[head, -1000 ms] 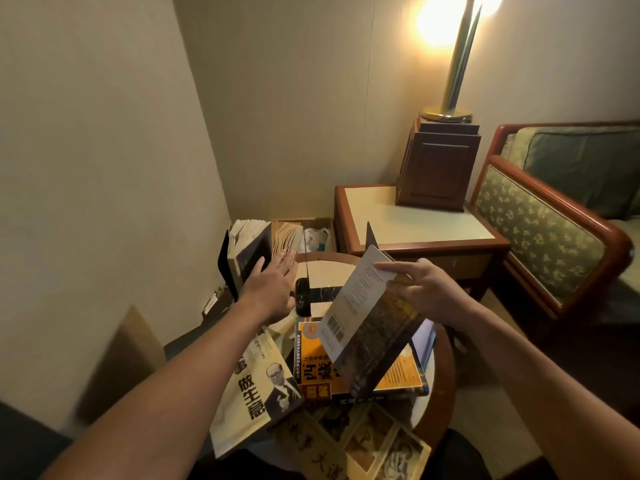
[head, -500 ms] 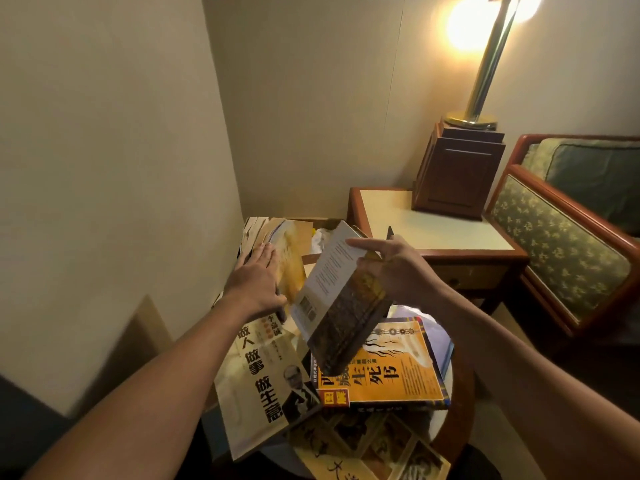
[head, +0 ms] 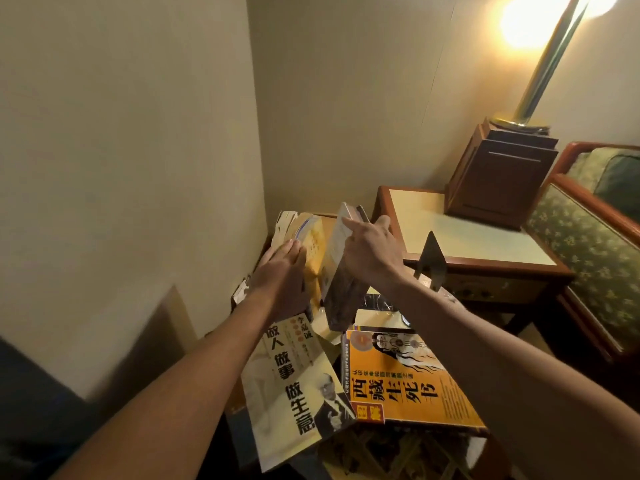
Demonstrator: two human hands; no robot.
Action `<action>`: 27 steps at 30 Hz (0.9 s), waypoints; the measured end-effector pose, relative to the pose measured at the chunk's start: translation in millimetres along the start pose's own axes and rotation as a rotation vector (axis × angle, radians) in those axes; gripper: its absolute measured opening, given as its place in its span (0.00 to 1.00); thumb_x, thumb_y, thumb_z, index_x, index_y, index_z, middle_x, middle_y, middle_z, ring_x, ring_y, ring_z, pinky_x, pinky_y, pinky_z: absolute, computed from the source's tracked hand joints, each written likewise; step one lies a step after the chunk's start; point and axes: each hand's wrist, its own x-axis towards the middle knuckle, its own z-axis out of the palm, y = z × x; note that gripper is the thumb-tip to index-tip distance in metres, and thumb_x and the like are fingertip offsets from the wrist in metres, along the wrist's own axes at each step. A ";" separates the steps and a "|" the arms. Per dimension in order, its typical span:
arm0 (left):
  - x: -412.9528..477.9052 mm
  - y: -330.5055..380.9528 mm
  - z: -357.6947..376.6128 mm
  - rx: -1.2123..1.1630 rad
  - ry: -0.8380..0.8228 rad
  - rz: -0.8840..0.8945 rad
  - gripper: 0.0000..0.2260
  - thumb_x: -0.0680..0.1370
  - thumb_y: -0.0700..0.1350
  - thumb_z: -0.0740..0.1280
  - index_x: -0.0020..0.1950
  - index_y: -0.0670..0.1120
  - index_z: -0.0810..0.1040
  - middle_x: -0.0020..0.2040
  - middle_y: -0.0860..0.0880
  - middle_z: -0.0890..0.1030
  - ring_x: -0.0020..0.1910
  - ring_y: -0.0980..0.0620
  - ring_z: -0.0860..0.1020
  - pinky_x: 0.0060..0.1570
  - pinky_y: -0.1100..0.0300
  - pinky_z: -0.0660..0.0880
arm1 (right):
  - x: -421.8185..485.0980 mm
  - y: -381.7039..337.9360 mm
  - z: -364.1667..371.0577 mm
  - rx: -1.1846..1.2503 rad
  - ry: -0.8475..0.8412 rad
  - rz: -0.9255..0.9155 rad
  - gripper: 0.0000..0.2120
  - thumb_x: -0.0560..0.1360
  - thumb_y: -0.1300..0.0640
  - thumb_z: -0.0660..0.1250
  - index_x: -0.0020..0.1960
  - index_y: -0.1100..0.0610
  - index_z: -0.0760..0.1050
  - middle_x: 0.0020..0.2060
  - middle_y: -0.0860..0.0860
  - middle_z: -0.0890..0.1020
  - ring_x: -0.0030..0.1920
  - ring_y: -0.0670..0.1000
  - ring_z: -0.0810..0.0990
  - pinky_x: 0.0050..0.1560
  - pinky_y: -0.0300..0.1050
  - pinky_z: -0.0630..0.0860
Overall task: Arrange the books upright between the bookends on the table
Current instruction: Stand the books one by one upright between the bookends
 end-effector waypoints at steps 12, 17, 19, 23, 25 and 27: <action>1.6 -27.0 11.9 -0.109 0.220 0.089 0.26 0.77 0.37 0.71 0.75 0.42 0.71 0.73 0.44 0.74 0.73 0.45 0.72 0.70 0.53 0.64 | 36.1 -9.3 66.7 -0.032 -0.164 0.030 0.29 0.78 0.59 0.56 0.79 0.46 0.58 0.66 0.61 0.65 0.61 0.65 0.74 0.62 0.55 0.72; 4.8 -36.3 20.1 -0.191 0.191 -0.042 0.32 0.79 0.49 0.71 0.79 0.42 0.63 0.79 0.44 0.64 0.79 0.46 0.61 0.74 0.56 0.55 | 37.8 -13.7 55.6 -0.029 -0.290 -0.021 0.28 0.81 0.52 0.60 0.79 0.51 0.55 0.71 0.65 0.64 0.64 0.67 0.74 0.63 0.57 0.73; 6.7 -38.6 21.5 -0.238 0.170 -0.071 0.33 0.79 0.49 0.72 0.79 0.42 0.62 0.79 0.45 0.63 0.79 0.47 0.59 0.73 0.55 0.60 | 37.6 -15.3 49.1 0.023 -0.354 -0.022 0.29 0.82 0.51 0.58 0.80 0.50 0.53 0.72 0.64 0.67 0.67 0.64 0.72 0.65 0.55 0.70; 7.8 -39.4 21.9 -0.252 0.150 -0.084 0.35 0.77 0.49 0.74 0.80 0.45 0.62 0.80 0.48 0.62 0.78 0.50 0.60 0.71 0.51 0.67 | 34.9 -8.7 48.2 0.302 -0.555 0.167 0.39 0.80 0.52 0.64 0.81 0.40 0.42 0.74 0.57 0.67 0.65 0.60 0.74 0.58 0.58 0.80; 7.2 -39.1 21.7 -0.249 0.121 -0.079 0.37 0.76 0.46 0.76 0.80 0.48 0.60 0.80 0.50 0.60 0.79 0.51 0.57 0.70 0.52 0.68 | 33.9 0.3 50.2 0.409 -0.648 0.196 0.48 0.75 0.55 0.71 0.79 0.36 0.40 0.76 0.56 0.64 0.65 0.60 0.74 0.54 0.62 0.81; 6.9 -39.1 20.9 -0.262 0.110 -0.072 0.38 0.75 0.41 0.75 0.80 0.51 0.60 0.81 0.51 0.60 0.80 0.52 0.56 0.68 0.52 0.70 | 33.1 10.1 51.1 0.363 -0.677 0.097 0.56 0.71 0.62 0.75 0.79 0.37 0.38 0.75 0.56 0.65 0.63 0.58 0.76 0.50 0.54 0.83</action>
